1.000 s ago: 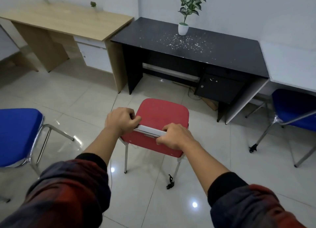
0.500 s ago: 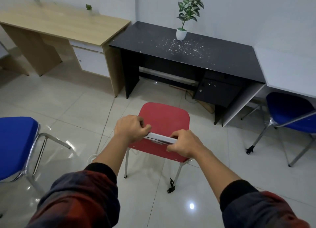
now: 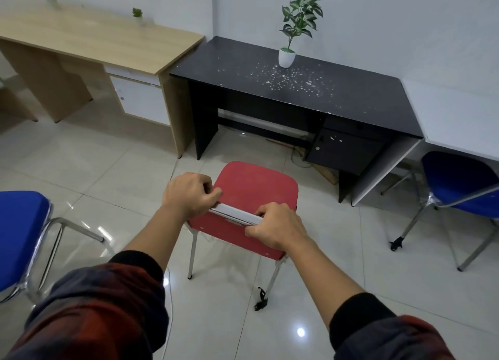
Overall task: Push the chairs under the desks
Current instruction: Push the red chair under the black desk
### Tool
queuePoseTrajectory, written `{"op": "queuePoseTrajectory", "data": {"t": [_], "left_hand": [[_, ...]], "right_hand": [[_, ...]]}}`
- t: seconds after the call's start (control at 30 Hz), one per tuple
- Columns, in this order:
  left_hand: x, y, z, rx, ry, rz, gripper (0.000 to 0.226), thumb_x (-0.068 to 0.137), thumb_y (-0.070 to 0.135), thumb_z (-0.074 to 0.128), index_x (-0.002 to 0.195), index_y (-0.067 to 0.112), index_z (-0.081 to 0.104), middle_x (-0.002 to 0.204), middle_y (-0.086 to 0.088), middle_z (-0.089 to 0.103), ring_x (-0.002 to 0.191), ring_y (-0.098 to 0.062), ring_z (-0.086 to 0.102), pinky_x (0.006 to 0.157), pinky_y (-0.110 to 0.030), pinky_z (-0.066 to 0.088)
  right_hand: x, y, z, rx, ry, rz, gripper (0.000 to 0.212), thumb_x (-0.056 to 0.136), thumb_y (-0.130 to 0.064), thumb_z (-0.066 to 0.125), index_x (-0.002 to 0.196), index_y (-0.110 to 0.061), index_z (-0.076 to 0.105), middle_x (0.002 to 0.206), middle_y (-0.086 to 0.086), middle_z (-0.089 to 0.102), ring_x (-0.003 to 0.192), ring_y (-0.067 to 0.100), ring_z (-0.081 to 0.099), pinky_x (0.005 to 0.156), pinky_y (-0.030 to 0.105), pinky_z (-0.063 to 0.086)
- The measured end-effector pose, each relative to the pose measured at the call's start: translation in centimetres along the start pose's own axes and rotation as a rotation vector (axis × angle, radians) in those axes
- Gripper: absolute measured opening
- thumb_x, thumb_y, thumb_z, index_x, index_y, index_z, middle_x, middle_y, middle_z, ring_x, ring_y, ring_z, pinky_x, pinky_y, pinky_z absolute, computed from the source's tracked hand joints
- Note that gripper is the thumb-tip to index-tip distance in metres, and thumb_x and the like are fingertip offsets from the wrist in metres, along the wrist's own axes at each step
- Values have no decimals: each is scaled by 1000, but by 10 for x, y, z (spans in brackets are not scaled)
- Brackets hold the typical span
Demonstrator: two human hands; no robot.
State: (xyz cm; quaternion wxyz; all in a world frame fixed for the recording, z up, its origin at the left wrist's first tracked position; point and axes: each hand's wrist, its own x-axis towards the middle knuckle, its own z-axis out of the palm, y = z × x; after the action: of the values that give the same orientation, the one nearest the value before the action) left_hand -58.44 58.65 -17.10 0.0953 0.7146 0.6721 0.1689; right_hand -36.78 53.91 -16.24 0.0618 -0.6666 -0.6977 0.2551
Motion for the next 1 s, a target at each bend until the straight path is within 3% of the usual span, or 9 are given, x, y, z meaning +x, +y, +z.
{"op": "queuePoseTrajectory", "data": {"t": [0.13,0.33,0.57,0.63,0.73,0.9,1.0], "left_hand": [[6,0,1,-9,8,-13,39,72,50,44,60,17,60,55,2,55,57,-19,51,53,-26,38],[3,30,11,31,7,-55,39,78,49,47,65,17,65,60,0,60,53,-15,45,48,-23,29],[18,40,14,5,33,31,46,70,54,43,63,14,64,62,-3,63,57,-18,51,47,-23,30],[23,34,14,23,24,45,47,70,56,42,63,15,65,63,-2,63,59,-20,54,49,-24,33],[35,31,14,48,0,42,48,75,59,42,63,18,64,63,-1,62,62,-20,55,51,-25,33],[50,47,19,87,-23,33,69,90,74,34,59,20,63,60,-1,60,59,-16,54,52,-28,34],[54,71,29,85,23,43,79,89,78,23,57,16,61,53,0,55,54,-17,53,49,-28,34]], "right_hand": [[8,1,-4,8,-7,-21,42,64,-49,71,99,-28,77,85,-4,71,81,22,66,72,33,56],[17,26,-22,21,-68,-21,41,57,-51,72,91,-28,77,76,-7,71,73,15,66,71,41,59],[32,46,-34,10,-53,-106,42,63,-59,76,90,-27,77,74,-9,69,71,12,65,68,38,57],[35,42,-32,26,-59,-146,55,64,-74,71,87,-25,77,71,-5,69,67,15,65,61,34,52],[40,40,-34,86,-26,-162,79,65,-95,48,76,-21,74,68,3,69,65,23,64,58,38,47],[55,50,-48,142,-11,-174,94,72,-97,32,71,-13,72,55,0,50,51,17,45,59,37,39],[65,72,-64,150,17,-178,88,73,-96,32,68,-19,72,61,13,60,57,34,52,59,45,42]]}}
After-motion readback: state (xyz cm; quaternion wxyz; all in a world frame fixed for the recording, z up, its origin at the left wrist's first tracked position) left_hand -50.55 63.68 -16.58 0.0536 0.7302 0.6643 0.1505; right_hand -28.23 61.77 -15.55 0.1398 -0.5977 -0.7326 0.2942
